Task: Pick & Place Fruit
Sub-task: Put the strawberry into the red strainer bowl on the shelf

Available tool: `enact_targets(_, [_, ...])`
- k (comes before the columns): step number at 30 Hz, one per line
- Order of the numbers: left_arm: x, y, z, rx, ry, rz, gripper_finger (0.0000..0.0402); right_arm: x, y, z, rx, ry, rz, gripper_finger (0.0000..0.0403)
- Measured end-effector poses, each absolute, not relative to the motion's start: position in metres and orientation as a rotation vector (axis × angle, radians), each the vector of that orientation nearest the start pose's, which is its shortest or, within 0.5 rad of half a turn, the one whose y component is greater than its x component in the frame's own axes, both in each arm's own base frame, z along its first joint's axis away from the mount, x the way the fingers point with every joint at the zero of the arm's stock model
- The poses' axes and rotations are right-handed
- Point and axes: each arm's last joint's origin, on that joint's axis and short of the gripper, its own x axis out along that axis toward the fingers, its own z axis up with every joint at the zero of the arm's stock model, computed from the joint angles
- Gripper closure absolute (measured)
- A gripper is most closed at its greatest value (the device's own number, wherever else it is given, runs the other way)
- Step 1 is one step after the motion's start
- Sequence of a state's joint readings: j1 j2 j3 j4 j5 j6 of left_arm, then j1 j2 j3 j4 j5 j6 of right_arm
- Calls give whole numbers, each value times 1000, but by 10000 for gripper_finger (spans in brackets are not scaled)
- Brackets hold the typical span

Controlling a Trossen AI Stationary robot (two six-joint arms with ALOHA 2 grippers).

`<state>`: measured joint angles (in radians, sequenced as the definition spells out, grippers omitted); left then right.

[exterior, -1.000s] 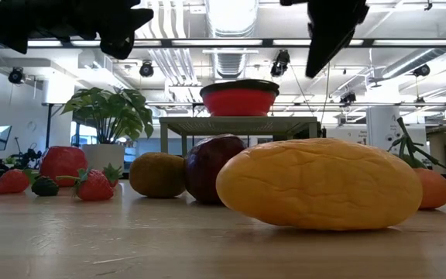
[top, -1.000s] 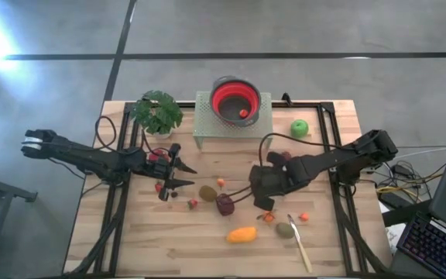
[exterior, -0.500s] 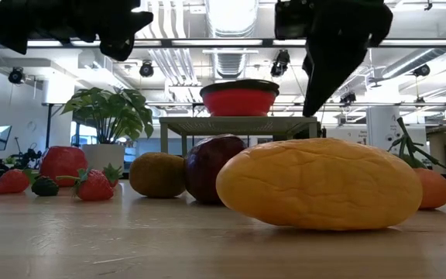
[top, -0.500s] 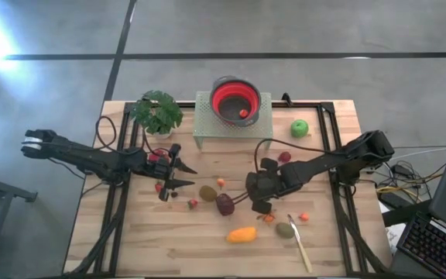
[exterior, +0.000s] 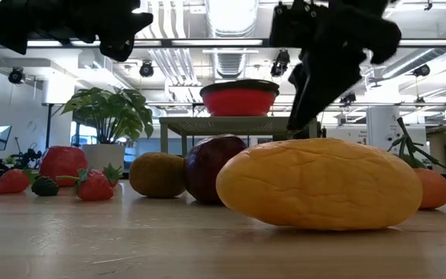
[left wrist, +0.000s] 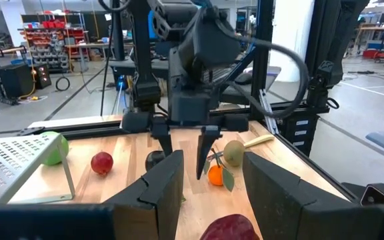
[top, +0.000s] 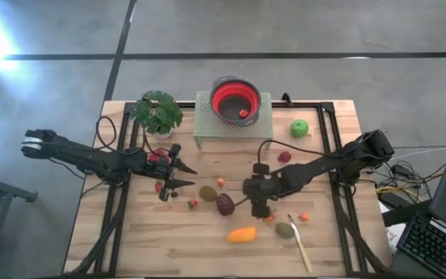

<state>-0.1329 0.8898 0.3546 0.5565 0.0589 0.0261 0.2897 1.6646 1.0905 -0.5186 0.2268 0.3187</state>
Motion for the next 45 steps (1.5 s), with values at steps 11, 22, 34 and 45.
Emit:
enact_targets(11, [190, -27, 237, 25, -24, -192, 241, 308, 85, 171, 29, 995, -102, 265])
enact_targets(22, [190, -27, 237, 25, -22, -192, 241, 309, 86, 147, -15, 1013, -80, 284])
enact_targets(34, [190, -27, 235, 26, -2, -193, 241, 312, 86, 134, -72, 1054, -79, 265])
enact_targets(45, [190, -27, 235, 26, -3, -193, 241, 311, 83, 136, -207, 1059, -69, 312])
